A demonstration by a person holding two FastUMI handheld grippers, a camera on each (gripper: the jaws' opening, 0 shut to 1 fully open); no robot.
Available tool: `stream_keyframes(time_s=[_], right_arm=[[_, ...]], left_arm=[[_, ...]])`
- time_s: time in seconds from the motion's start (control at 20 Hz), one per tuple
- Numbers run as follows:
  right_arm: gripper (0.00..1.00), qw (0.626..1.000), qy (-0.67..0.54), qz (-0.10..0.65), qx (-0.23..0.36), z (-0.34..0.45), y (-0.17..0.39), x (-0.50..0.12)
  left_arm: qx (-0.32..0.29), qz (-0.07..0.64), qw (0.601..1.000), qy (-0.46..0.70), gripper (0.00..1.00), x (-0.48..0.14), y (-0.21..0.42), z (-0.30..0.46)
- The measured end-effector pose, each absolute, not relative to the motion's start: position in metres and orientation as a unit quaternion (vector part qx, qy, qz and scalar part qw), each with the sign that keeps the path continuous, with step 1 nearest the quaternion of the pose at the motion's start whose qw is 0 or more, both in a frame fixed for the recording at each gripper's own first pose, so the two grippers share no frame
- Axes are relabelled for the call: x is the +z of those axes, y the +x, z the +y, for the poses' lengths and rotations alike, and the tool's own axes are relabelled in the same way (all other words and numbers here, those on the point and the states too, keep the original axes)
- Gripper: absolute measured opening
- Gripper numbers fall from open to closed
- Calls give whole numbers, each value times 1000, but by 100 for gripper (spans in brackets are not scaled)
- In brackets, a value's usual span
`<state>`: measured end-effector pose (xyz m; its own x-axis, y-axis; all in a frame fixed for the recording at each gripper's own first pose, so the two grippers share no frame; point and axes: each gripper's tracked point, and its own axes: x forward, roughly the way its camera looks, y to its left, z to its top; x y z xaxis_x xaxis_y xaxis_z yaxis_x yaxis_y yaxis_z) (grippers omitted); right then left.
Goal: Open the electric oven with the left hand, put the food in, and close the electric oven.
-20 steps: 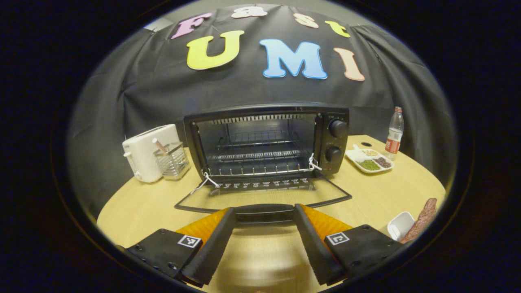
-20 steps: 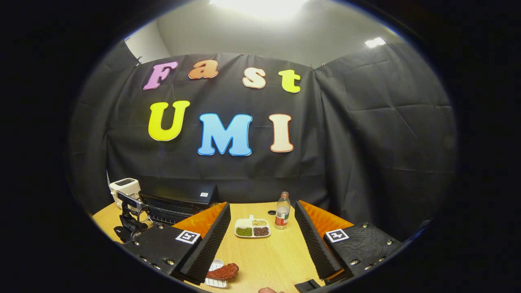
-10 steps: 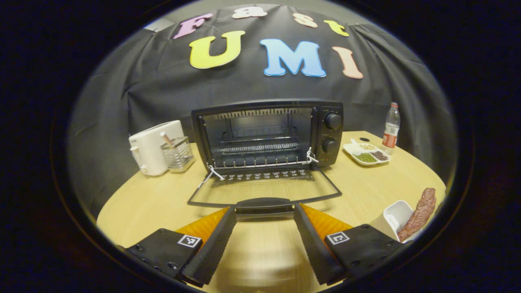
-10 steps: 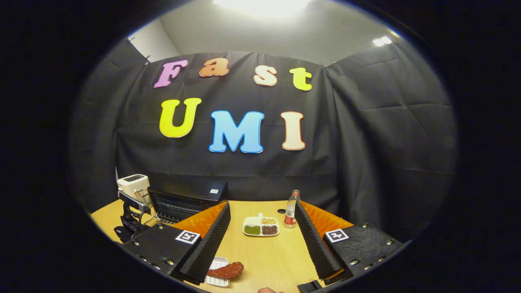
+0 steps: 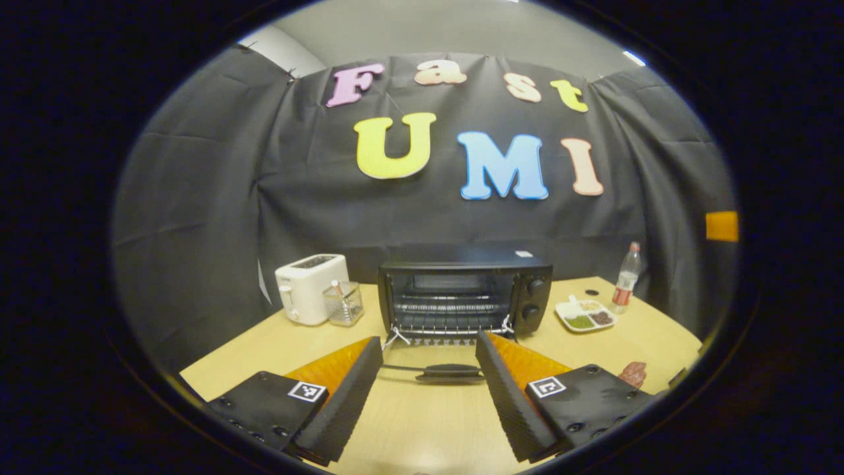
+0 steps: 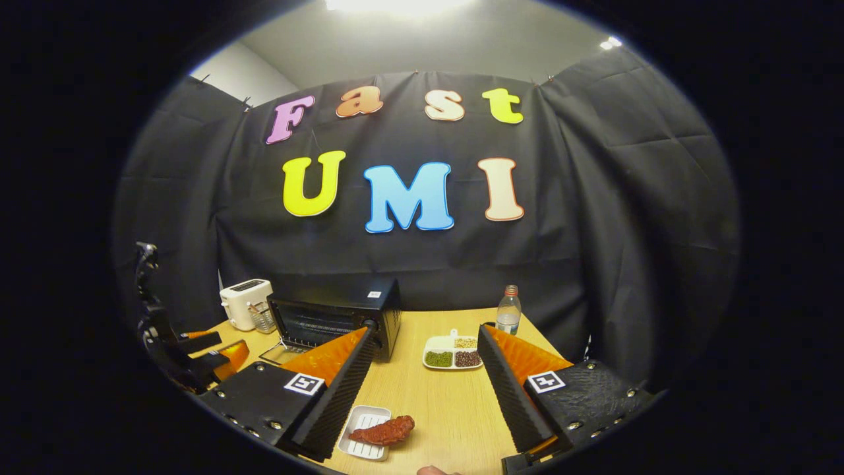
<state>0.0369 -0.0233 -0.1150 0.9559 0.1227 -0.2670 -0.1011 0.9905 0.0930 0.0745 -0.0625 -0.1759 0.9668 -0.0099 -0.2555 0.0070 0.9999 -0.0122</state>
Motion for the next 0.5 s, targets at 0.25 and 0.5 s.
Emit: stream_keyframes(time_s=[0.25,0.5], right_arm=[[96,979,62,173,85,-14,34,-145],[96,959,99,241,113,-2,25,-193]], left_arm=[[2,64,998,-8,100,-98,40,-57],[19,30,999,-18,100,-49,3,-47]])
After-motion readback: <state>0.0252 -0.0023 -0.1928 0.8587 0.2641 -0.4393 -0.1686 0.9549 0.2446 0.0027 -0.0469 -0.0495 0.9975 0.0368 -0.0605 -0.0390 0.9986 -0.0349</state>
